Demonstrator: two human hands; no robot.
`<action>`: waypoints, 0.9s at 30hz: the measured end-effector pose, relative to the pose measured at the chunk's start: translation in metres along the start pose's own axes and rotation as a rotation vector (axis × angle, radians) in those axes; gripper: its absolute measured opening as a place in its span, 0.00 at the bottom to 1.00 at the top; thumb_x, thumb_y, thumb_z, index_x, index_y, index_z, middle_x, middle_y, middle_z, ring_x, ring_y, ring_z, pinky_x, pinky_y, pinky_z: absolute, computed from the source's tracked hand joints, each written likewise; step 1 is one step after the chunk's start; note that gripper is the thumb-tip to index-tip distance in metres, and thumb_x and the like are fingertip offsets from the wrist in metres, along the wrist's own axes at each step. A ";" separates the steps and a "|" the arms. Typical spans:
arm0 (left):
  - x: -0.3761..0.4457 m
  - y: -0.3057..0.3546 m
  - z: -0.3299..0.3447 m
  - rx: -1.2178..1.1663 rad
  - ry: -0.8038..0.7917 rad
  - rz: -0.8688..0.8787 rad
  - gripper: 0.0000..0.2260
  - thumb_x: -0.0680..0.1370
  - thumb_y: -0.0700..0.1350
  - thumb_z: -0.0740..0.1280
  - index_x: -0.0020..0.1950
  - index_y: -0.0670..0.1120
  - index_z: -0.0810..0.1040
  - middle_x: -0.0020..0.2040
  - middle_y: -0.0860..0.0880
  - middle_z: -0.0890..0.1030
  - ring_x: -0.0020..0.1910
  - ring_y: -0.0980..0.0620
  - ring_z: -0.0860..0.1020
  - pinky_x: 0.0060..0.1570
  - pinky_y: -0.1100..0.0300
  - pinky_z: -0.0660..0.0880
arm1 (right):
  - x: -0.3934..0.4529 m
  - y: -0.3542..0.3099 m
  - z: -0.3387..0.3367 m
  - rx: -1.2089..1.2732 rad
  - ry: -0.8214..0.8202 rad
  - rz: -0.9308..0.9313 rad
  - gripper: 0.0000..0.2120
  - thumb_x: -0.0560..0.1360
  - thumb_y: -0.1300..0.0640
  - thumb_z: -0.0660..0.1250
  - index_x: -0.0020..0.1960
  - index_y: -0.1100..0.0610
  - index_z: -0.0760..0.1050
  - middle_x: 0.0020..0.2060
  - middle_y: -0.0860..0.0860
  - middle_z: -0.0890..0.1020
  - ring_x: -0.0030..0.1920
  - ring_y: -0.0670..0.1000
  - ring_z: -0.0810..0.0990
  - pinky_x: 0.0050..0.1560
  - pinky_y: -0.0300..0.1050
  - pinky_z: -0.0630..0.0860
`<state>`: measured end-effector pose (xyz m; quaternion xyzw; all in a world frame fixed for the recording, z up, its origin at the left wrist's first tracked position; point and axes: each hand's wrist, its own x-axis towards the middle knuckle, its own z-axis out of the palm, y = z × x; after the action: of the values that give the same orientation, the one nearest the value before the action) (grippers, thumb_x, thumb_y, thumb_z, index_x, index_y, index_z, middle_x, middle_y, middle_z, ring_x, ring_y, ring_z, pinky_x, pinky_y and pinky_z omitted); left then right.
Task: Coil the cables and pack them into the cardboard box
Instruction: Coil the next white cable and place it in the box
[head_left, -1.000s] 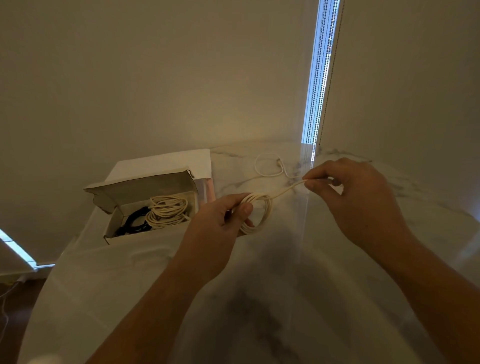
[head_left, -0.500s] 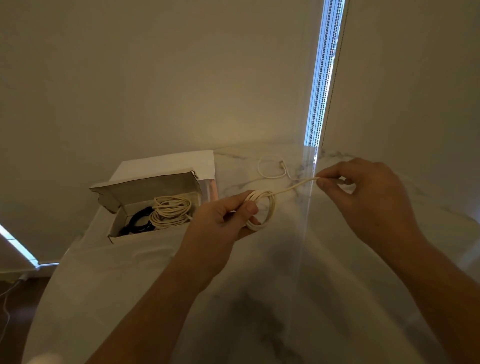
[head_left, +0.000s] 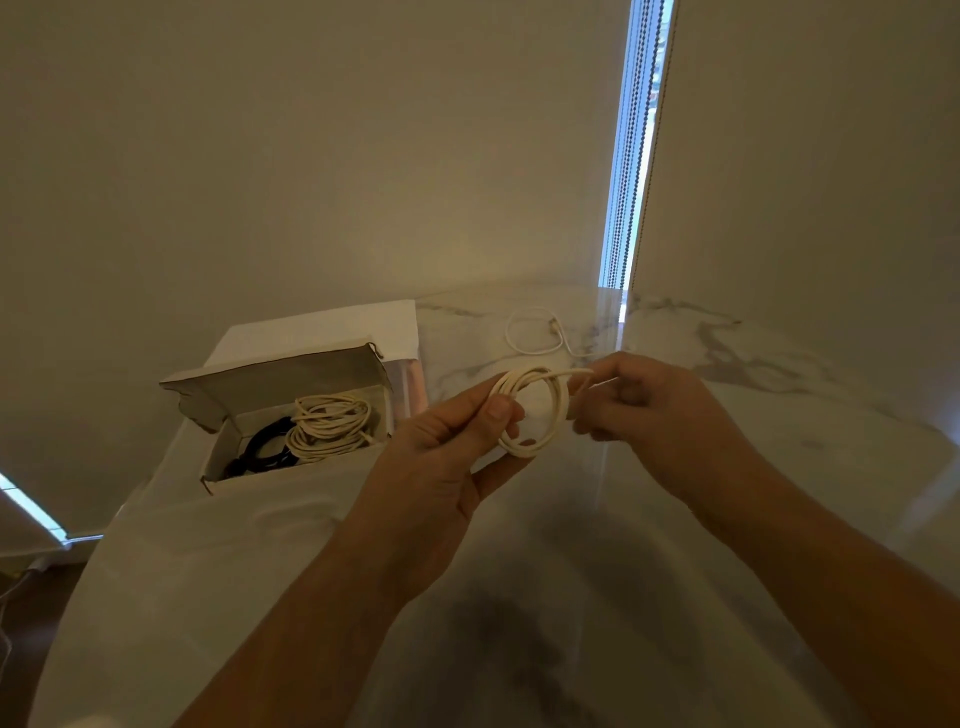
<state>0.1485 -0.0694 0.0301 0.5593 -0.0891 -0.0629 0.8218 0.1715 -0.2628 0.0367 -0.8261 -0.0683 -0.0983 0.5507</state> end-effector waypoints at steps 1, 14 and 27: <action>-0.001 0.000 0.001 -0.009 -0.010 -0.007 0.14 0.73 0.44 0.66 0.56 0.47 0.85 0.47 0.50 0.86 0.49 0.54 0.84 0.54 0.55 0.81 | 0.000 -0.002 0.002 0.093 -0.027 0.044 0.05 0.75 0.60 0.70 0.48 0.53 0.82 0.38 0.48 0.86 0.40 0.47 0.85 0.44 0.39 0.81; 0.001 0.002 -0.001 -0.083 0.070 -0.019 0.14 0.76 0.43 0.66 0.59 0.42 0.82 0.57 0.43 0.84 0.59 0.44 0.82 0.54 0.57 0.81 | -0.005 -0.010 0.004 0.364 -0.263 0.271 0.10 0.79 0.56 0.65 0.50 0.53 0.85 0.43 0.50 0.86 0.44 0.50 0.82 0.48 0.45 0.80; 0.003 0.005 -0.003 -0.153 0.130 -0.071 0.10 0.75 0.42 0.67 0.51 0.39 0.84 0.50 0.39 0.83 0.52 0.45 0.83 0.51 0.55 0.82 | -0.015 -0.008 0.019 -0.424 -0.185 -0.224 0.22 0.71 0.30 0.49 0.46 0.41 0.75 0.42 0.40 0.76 0.42 0.42 0.76 0.42 0.33 0.70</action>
<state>0.1517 -0.0657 0.0342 0.5008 -0.0105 -0.0622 0.8633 0.1566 -0.2426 0.0328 -0.9158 -0.1873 -0.0946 0.3424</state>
